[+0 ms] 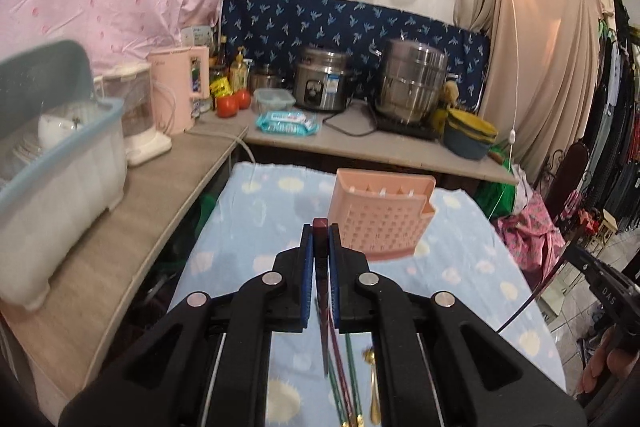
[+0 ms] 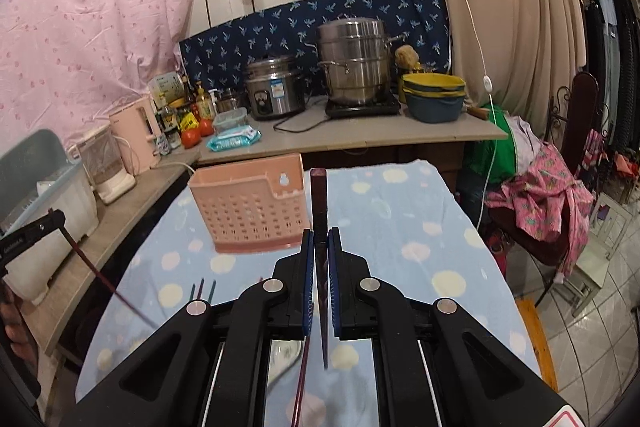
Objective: Organize utensils
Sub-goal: 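Lift both held chopsticks and lower them upright into the pink basket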
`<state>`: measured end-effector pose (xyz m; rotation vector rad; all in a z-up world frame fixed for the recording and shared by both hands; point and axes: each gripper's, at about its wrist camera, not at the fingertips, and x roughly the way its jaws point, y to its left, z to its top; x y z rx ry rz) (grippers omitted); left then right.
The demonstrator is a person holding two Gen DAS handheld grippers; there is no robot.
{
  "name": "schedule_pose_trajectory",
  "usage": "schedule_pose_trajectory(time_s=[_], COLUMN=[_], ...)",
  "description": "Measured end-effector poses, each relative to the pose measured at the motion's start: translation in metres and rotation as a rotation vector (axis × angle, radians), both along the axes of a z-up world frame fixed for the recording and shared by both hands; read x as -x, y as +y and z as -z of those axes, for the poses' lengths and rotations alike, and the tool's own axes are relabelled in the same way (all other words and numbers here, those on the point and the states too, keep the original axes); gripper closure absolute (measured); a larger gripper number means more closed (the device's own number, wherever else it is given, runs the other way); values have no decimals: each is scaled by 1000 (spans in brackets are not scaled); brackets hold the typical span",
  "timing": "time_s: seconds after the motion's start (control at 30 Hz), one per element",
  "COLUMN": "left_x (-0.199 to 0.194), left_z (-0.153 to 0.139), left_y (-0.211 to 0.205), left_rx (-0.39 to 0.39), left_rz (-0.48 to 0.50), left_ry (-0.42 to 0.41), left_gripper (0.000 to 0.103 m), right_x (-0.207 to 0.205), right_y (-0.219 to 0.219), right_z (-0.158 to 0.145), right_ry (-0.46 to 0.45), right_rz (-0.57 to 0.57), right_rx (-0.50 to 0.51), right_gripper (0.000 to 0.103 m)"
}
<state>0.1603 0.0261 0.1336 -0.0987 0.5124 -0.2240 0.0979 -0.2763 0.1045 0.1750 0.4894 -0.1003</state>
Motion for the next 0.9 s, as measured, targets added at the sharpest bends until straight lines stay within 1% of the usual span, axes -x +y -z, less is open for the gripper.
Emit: schedule_pose_trajectory(time_s=[0.13,0.3,0.37,0.47,0.57,0.67,0.77,0.83,0.9], left_x=[-20,-48,-61,-79,-99,-126,-148,-165,-172], left_z=[-30,-70,-88,-104,-110,-105,-93,-78,-64], left_y=[-4,-10,-15,-23,-33,-41,-45,-49,-51], left_rx=[16,51,63,84,92,95,111,103,89], left_rz=[8,9,-2,-12,-16,-26,-29,-38,-39], left_ry=[-47,-120,-164,-221,-245,-237,-222,-196,-178], left_gripper=[96,96,96,96,96,96,96,96,96], right_x=[-22,-58,-77,-105,-134,-159,-183,-198,-210], right_y=[-3,-5,-7,-9,-12,-14,-17,-20,-23], right_z=[-20,-50,-61,-75,-86,-89,-80,-68,-55], right_ry=[-34,-108,-137,-181,-217,-231,-213,-192,-168], right_rz=[-23,-43,-53,-67,-67,-68,-75,-83,-85], right_rx=[5,4,-11,-40,-64,-76,-111,-137,-161], right_gripper=[96,96,96,96,96,96,96,96,96])
